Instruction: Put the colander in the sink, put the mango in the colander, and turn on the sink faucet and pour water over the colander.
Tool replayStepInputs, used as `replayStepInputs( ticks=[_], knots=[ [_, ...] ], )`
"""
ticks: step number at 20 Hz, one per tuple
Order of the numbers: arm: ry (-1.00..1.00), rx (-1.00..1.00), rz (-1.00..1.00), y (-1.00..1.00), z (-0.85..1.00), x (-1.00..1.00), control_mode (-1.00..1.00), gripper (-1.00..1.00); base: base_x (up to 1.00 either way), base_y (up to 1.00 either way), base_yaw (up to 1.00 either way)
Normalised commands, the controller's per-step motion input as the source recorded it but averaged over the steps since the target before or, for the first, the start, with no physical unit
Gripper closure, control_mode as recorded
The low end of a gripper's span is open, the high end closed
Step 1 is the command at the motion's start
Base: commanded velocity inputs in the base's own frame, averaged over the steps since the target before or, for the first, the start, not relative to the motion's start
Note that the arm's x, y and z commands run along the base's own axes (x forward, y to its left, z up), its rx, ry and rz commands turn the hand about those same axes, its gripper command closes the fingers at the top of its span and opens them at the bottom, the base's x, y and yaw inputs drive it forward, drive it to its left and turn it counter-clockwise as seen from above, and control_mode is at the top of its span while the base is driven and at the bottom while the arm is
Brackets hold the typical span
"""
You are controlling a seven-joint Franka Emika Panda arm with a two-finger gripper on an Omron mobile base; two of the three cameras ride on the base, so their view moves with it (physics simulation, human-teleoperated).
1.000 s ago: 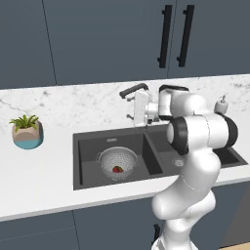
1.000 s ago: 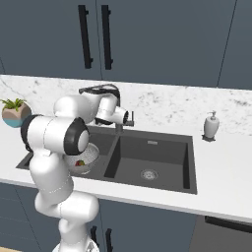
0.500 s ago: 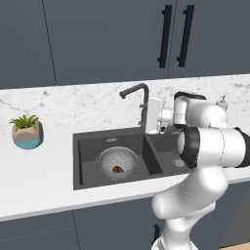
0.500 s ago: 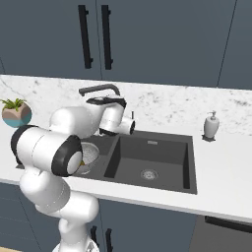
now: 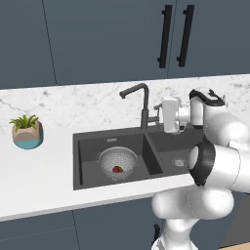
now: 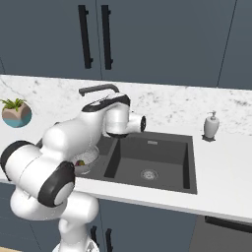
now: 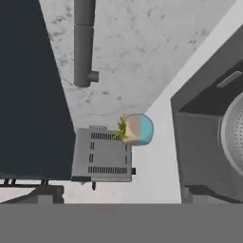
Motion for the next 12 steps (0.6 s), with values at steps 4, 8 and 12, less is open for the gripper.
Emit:
replayStepInputs(
  ticks=[4,8,12],
  knots=[
    [-0.59,-0.61,0.19,-0.54,0.01,-0.22,-1.0,-1.0,0.0,0.0,0.0],
    [-0.7,-0.43,0.42,-0.47,0.0,-0.05,-1.0,-1.0,0.0,0.0,0.0],
    [-0.71,-0.17,0.42,-0.57,0.01,0.0,-1.0,-1.0,0.0,0.0,0.0]
  ],
)
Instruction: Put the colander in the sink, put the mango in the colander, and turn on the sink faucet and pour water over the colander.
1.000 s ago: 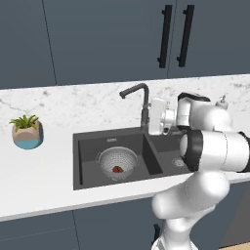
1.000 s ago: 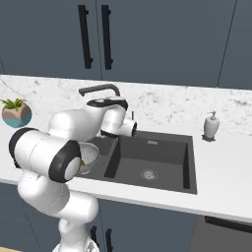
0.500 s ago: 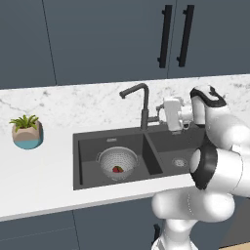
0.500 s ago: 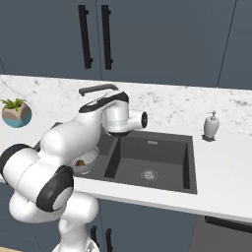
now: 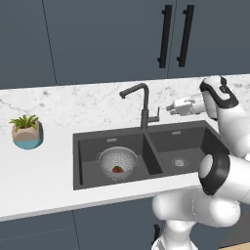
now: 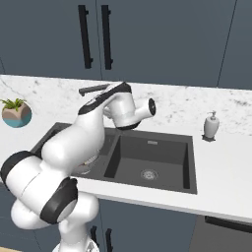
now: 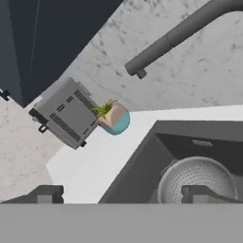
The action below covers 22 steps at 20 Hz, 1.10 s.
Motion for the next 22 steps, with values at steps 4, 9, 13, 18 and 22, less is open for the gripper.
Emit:
replayStepInputs(
  ticks=[4,9,13,18,22],
  knots=[
    [-0.34,0.0,0.47,-0.62,0.05,0.11,-1.0,-1.0,0.0,0.0,0.0],
    [-0.67,-0.11,0.35,-0.4,-0.21,0.02,-1.0,-1.0,0.0,0.0,0.0],
    [-0.52,-0.03,0.21,-0.42,-0.14,0.11,-1.0,-1.0,0.0,0.0,0.0],
    [-0.47,-0.01,0.06,-0.18,-0.46,0.05,-1.0,-1.0,0.0,0.0,0.0],
    [-0.45,0.0,-0.03,-0.03,-0.64,0.01,-1.0,-1.0,0.0,0.0,0.0]
  ],
)
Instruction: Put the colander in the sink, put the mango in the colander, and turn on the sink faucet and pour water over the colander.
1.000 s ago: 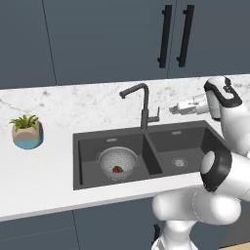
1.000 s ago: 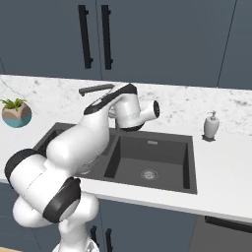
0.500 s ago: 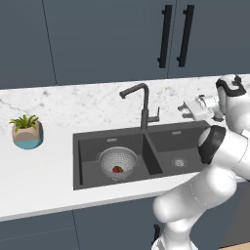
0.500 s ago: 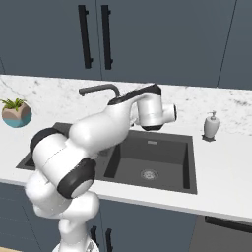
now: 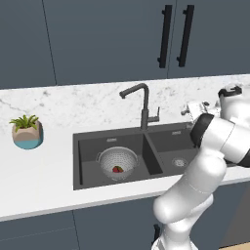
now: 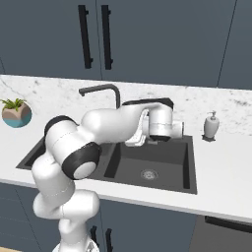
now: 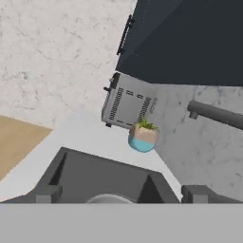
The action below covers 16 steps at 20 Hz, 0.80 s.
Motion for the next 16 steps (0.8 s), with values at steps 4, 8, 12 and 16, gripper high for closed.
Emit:
replayStepInputs(
  ticks=[4,8,12,16],
  knots=[
    [-0.33,0.0,-0.16,-0.02,-0.49,0.13,-1.0,-1.0,0.0,0.0,0.0],
    [-0.02,0.0,-0.26,-0.16,-0.19,0.37,-1.0,-1.0,0.0,0.0,0.0],
    [0.03,0.04,-0.29,-0.16,-0.07,0.49,-1.0,-1.0,0.0,0.0,0.0],
    [0.03,0.12,-0.28,-0.03,-0.29,0.38,-1.0,-1.0,0.0,0.0,0.0]
  ],
)
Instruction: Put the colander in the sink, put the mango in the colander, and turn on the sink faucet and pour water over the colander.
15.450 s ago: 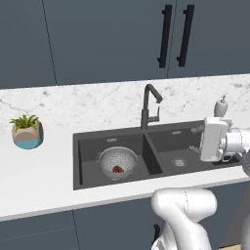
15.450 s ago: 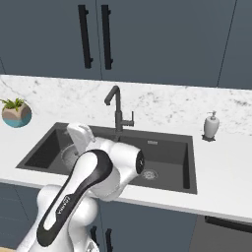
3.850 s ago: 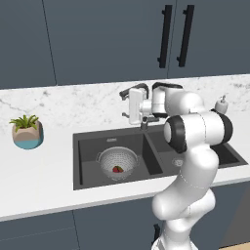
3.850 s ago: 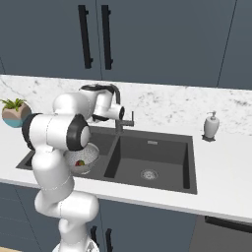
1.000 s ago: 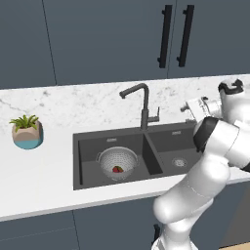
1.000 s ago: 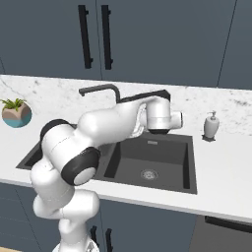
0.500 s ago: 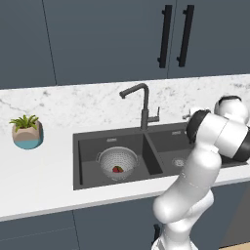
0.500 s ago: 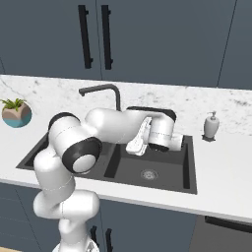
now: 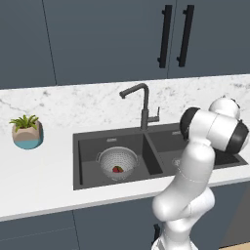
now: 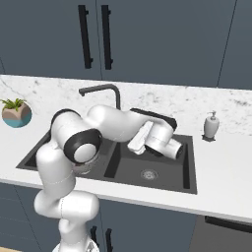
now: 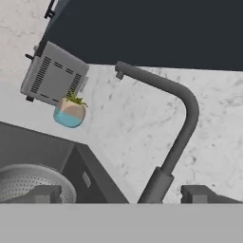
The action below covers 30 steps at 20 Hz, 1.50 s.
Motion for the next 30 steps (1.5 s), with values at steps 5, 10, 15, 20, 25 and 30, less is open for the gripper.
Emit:
replayStepInputs(
  ticks=[5,10,15,20,25,30],
  knots=[
    [0.0,0.03,-0.19,-0.02,-0.2,0.61,-1.0,-1.0,0.0,0.0,0.0],
    [0.0,0.0,-0.08,-0.02,-0.08,0.62,-1.0,-1.0,0.0,0.0,0.0],
    [0.0,0.04,0.0,-0.1,-0.03,0.47,-1.0,-1.0,0.0,0.0,0.0],
    [0.0,0.05,-0.01,0.01,-0.15,0.42,-1.0,-1.0,0.0,0.0,0.0],
    [0.0,0.07,-0.05,0.17,-0.18,0.38,-1.0,-1.0,0.0,0.0,0.0],
    [0.0,0.06,-0.07,0.04,-0.05,0.47,-1.0,-1.0,0.0,0.0,0.0]
  ],
)
